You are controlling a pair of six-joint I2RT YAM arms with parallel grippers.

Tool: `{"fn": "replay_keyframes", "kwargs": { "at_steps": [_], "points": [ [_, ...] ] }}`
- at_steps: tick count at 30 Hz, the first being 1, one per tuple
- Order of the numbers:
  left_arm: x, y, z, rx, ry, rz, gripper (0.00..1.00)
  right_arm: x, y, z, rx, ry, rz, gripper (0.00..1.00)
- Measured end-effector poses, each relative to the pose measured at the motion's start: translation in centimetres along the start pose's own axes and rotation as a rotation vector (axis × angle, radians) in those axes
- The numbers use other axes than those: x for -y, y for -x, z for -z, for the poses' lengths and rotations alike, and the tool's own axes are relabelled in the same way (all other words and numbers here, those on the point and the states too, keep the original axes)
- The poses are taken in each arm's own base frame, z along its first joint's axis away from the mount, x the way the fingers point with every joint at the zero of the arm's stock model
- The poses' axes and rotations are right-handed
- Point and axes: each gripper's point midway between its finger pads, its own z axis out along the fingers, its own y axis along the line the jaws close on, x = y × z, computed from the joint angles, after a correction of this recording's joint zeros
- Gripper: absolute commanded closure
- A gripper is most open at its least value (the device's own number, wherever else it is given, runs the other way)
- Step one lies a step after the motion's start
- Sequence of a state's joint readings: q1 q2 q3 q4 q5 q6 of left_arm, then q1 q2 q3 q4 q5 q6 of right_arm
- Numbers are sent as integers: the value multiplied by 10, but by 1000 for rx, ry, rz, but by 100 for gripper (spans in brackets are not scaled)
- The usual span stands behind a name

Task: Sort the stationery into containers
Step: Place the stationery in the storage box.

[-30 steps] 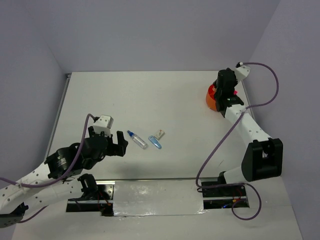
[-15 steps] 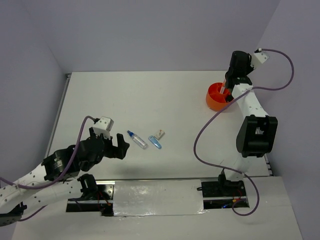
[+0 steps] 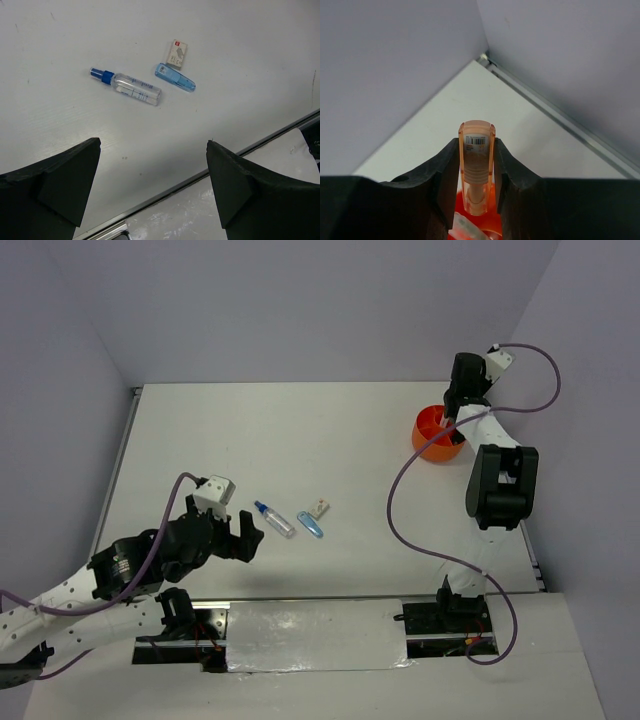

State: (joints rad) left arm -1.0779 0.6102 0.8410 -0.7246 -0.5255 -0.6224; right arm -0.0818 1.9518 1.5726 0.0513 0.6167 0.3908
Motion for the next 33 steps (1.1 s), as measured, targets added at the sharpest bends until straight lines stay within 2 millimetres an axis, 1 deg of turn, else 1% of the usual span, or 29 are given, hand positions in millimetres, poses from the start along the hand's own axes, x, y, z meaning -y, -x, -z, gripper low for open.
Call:
{"fn": "replay_keyframes", "kwargs": {
  "at_steps": [2, 4, 8, 12, 17, 25, 30, 32, 33],
  "points": [
    [0, -1, 0, -2, -2, -11, 1, 8, -19, -1, -32, -7, 27, 100],
    [0, -2, -1, -5, -6, -18, 1, 12, -28, -2, -55, -4, 44, 100],
    [1, -2, -1, -6, -9, -21, 1, 9, -25, -4, -50, 30, 57, 100],
    [2, -2, -1, -6, -14, -20, 1, 5, -27, -4, -60, 60, 81, 100],
    [2, -1, 0, 4, -22, -14, 1, 9, -39, -3, -81, 68, 110, 100],
    [3, 2, 2, 15, -32, -6, 1, 6, -44, -2, -106, 99, 118, 100],
    [3, 3, 3, 22, -37, -2, 1, 3, -45, -2, -113, 115, 117, 98],
    [3, 3, 4, 24, -40, -1, 1, 3, -45, -2, -115, 118, 117, 91],
    [4, 3, 4, 24, -41, 0, 1, 2, -46, -1, -117, 120, 118, 91]
  ]
}}
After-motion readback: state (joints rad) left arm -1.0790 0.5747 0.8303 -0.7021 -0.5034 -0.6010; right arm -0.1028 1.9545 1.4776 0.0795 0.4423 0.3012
